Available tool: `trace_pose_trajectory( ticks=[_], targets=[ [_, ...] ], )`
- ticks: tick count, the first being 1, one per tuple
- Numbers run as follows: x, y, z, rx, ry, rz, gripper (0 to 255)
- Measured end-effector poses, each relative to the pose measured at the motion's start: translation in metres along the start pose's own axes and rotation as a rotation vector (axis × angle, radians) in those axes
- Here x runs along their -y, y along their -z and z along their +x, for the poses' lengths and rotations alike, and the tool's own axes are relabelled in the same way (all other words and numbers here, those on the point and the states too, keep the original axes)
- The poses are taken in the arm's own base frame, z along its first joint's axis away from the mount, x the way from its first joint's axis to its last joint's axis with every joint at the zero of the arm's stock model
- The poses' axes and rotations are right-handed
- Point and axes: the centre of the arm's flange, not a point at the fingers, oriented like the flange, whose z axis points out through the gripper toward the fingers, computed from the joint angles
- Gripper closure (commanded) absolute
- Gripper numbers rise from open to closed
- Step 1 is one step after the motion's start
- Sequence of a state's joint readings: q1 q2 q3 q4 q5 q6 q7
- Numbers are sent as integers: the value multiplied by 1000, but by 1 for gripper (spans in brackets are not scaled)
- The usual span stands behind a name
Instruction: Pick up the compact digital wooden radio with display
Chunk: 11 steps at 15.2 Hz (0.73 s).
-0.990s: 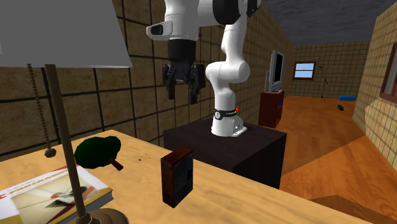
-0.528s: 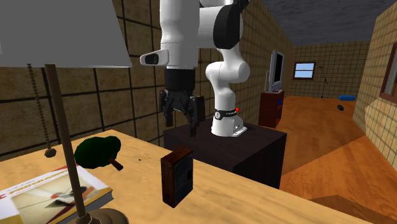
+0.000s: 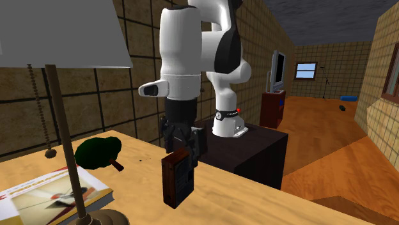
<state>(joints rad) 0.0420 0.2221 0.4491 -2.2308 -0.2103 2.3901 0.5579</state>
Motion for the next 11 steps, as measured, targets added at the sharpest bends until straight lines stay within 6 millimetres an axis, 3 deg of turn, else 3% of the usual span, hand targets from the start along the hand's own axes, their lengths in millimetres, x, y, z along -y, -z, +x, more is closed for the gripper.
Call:
trace_pose_trajectory(
  ticks=[3, 4, 11],
  targets=[
    [1, -14, 1, 0, 0, 0, 0],
    [2, -17, 1, 0, 0, 0, 255],
    [3, -18, 0, -4, 2, 1, 255]
  ],
)
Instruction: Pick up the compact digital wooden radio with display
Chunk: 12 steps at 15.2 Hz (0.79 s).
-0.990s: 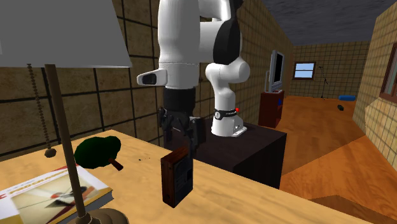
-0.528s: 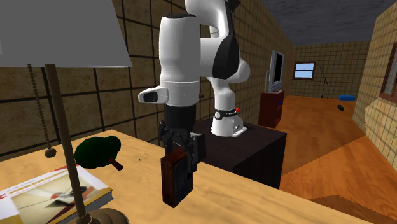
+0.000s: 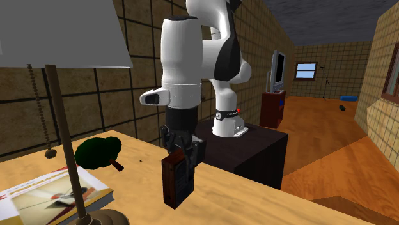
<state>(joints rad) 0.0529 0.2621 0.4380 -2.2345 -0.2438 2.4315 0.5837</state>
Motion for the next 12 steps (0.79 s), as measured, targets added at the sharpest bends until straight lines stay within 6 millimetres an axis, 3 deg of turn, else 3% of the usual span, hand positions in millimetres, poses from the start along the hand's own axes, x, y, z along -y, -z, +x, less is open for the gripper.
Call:
trace_pose_trajectory(
  ticks=[4, 12],
  targets=[
    [-1, 2, 0, 2, -1, 0, 255],
    [-3, 40, -1, 4, -2, -1, 255]
  ],
)
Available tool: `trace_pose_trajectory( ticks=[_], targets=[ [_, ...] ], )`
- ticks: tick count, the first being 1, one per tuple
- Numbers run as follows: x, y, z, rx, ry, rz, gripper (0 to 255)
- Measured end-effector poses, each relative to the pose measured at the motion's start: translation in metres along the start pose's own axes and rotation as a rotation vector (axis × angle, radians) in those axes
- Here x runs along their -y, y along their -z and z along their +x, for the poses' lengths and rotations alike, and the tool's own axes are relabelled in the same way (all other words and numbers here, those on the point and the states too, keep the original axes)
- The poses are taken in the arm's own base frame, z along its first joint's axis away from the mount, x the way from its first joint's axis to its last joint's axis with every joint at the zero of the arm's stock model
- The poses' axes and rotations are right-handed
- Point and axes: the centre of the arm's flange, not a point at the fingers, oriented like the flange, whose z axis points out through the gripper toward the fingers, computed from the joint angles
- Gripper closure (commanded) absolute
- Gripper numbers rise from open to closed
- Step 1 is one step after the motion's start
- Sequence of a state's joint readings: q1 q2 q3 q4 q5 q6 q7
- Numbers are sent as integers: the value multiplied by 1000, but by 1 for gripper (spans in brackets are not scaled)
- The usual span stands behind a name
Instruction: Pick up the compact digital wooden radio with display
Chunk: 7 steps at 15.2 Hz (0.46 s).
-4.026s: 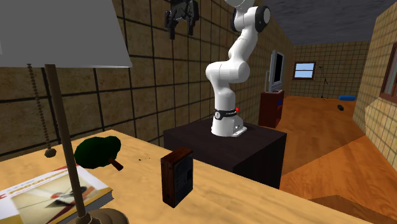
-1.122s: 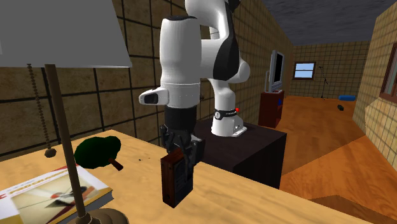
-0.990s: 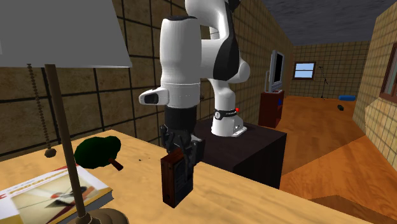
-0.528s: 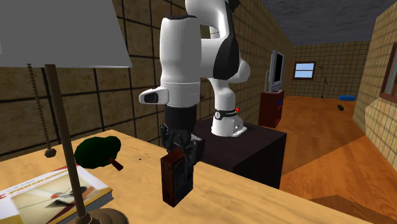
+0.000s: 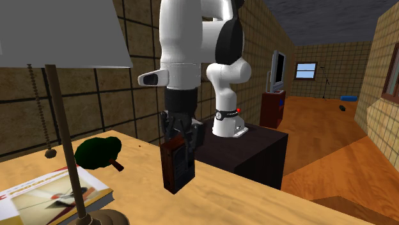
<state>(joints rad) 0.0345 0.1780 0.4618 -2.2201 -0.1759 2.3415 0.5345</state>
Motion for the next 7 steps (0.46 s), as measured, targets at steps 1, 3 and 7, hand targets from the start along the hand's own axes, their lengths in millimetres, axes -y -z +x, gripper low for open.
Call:
trace_pose_trajectory(
  ticks=[1, 3, 7],
  targets=[
    [0, 6, 0, 0, 0, 0, 255],
    [-1, 17, 0, 0, 0, 0, 255],
    [-2, 35, 0, 0, 0, 0, 255]
  ],
)
